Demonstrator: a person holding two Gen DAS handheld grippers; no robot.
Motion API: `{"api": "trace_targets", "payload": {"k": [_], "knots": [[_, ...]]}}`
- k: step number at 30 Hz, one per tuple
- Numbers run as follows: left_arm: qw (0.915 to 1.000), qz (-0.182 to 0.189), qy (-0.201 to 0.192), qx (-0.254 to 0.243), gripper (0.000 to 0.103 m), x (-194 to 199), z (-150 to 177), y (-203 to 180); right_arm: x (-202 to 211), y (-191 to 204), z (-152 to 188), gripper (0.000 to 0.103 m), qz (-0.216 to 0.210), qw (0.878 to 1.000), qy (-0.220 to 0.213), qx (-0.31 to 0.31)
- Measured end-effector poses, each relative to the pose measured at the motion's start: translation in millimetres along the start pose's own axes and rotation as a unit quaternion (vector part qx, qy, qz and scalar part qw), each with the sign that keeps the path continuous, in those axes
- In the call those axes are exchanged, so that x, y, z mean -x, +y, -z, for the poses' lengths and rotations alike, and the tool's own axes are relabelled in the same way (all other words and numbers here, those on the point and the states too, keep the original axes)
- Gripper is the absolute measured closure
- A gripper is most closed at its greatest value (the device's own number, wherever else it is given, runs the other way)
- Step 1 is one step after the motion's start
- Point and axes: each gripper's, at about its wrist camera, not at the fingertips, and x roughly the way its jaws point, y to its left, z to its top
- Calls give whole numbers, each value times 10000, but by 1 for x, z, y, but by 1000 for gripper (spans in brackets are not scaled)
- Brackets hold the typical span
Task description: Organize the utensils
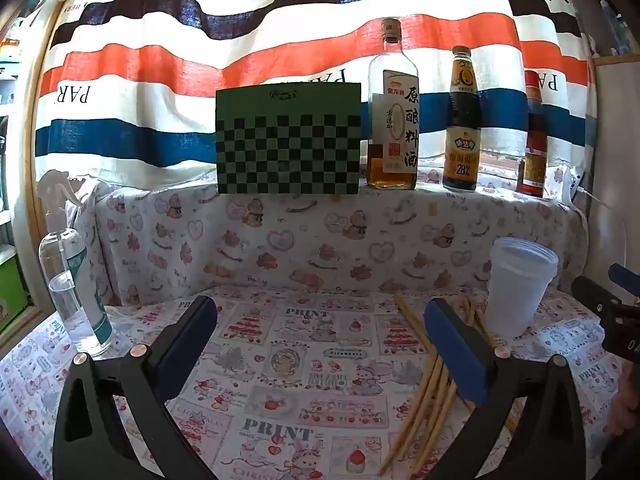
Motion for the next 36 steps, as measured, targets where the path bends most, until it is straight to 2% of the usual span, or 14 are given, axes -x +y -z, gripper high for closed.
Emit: {"api": "trace_targets", "payload": {"k": [36], "knots": [[10000, 15, 25, -23, 0, 0, 1, -3, -1, 0, 1, 0, 20, 10000, 3, -23]]}}
